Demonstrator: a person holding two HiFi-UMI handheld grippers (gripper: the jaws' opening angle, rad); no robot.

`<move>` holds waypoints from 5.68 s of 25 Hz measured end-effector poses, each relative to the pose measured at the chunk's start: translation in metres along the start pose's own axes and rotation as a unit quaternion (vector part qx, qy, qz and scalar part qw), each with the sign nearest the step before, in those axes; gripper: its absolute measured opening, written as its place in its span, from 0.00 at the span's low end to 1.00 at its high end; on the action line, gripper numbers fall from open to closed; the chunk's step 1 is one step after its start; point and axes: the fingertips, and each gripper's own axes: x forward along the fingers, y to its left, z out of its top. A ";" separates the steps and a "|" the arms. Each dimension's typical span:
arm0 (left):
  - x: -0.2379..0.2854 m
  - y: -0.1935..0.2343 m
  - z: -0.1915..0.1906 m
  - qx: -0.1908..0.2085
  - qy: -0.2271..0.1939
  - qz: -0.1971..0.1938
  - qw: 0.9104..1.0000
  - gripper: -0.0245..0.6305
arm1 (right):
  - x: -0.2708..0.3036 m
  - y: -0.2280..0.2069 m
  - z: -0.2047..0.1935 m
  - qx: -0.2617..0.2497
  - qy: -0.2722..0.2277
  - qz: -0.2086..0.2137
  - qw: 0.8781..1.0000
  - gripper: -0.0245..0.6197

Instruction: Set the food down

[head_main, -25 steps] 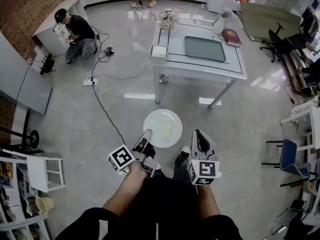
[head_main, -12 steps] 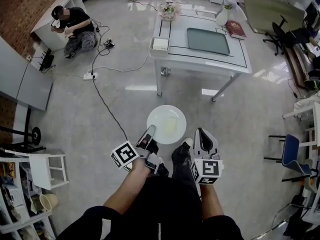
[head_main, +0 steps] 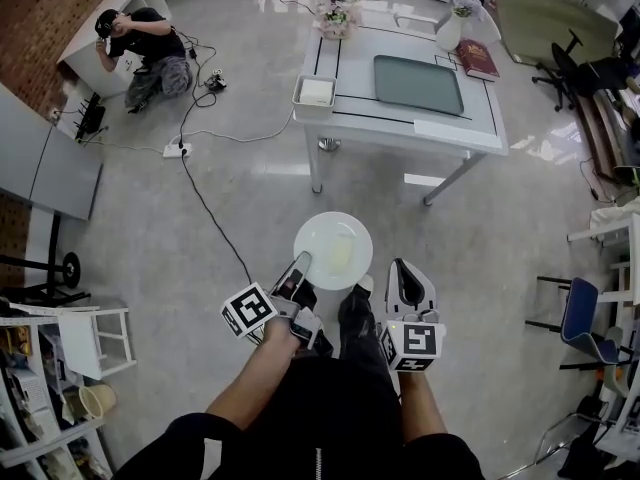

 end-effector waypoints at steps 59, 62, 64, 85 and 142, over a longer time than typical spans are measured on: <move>0.219 -0.065 -0.019 0.014 -0.027 0.013 0.999 0.06 | 0.125 -0.192 0.062 0.029 -0.016 0.038 0.999 0.05; 0.224 -0.065 -0.016 0.013 -0.022 0.013 1.000 0.06 | 0.130 -0.192 0.063 0.032 -0.015 0.036 0.999 0.05; 0.228 -0.064 -0.011 0.014 -0.021 0.015 1.000 0.06 | 0.137 -0.192 0.064 0.033 -0.014 0.036 0.999 0.05; 0.348 -0.054 0.063 -0.007 -0.002 0.017 1.000 0.06 | 0.270 -0.222 0.103 0.021 0.013 0.025 0.999 0.05; 0.576 -0.055 0.142 -0.007 0.037 0.031 0.999 0.06 | 0.454 -0.342 0.169 0.017 0.028 -0.011 0.999 0.05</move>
